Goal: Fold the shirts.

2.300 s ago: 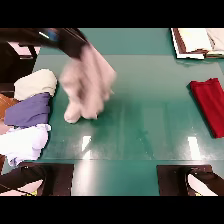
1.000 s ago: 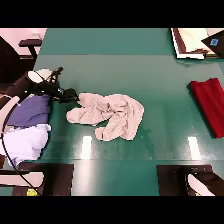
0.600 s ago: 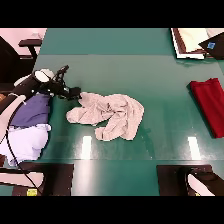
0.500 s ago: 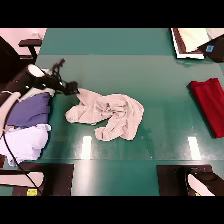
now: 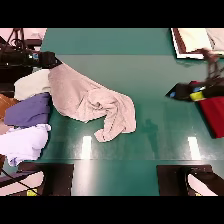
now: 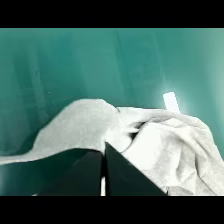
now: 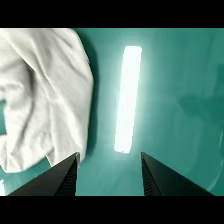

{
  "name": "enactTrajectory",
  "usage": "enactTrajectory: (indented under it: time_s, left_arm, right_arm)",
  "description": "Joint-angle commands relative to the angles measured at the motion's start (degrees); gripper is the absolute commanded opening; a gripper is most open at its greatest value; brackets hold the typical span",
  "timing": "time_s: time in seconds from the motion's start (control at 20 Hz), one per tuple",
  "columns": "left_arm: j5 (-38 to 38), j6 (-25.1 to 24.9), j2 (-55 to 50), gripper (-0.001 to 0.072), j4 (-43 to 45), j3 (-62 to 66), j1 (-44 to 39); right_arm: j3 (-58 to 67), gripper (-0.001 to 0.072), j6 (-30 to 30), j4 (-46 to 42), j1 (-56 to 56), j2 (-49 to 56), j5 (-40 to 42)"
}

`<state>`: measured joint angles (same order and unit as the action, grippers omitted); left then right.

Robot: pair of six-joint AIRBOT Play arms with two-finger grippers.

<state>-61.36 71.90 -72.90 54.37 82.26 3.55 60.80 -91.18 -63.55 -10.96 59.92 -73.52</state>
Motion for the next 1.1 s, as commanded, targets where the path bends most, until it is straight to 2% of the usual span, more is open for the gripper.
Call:
enactTrajectory:
  time_s: [0.0,0.2,0.45,0.5,0.6,0.65,0.7,0.75,0.9,1.05]
  left_arm:
    - [-1.64,-0.37,1.01,0.0019,0.98,0.63,0.24]
    - [-2.01,-0.35,1.01,0.0019,1.16,0.63,0.24]
    - [-2.47,-0.35,1.01,0.0020,1.16,0.63,0.24]
    - [-2.84,-0.35,1.01,0.0020,1.16,0.63,0.24]
    - [-3.23,-0.35,1.01,0.0019,1.16,0.66,0.24]
    - [-3.43,-0.35,1.03,0.0019,1.16,0.66,0.24]
    - [-3.45,-0.35,1.11,0.0018,1.16,0.68,0.24]
    - [-3.21,-0.28,1.55,0.0018,1.14,0.72,0.24]
    - [-1.42,0.11,5.38,0.0018,1.55,2.71,0.26]
    - [-1.99,0.11,10.69,0.0018,2.45,10.91,0.24]
  right_arm:
    - [-9.18,0.0450,1.97,6.86,-1.18,7.76,5.84]
    - [-9.79,0.0447,5.90,14.21,-7.17,17.94,12.79]
    - [-1.49,0.0446,6.03,14.51,-15.06,28.65,12.63]
    - [0.39,0.0421,6.27,14.40,-16.24,30.08,12.44]
    - [3.87,0.0286,6.82,14.16,-17.94,32.15,12.48]
    - [5.42,0.0205,6.84,13.55,-18.32,32.92,12.50]
    - [7.06,0.0072,6.84,11.91,-18.36,33.33,12.39]
    - [8.70,0.0013,6.78,9.53,-18.21,33.14,11.87]
    - [14.75,0.0012,6.49,1.38,-16.06,29.49,7.56]
    - [22.27,0.0012,5.90,-6.43,-12.98,20.68,2.21]
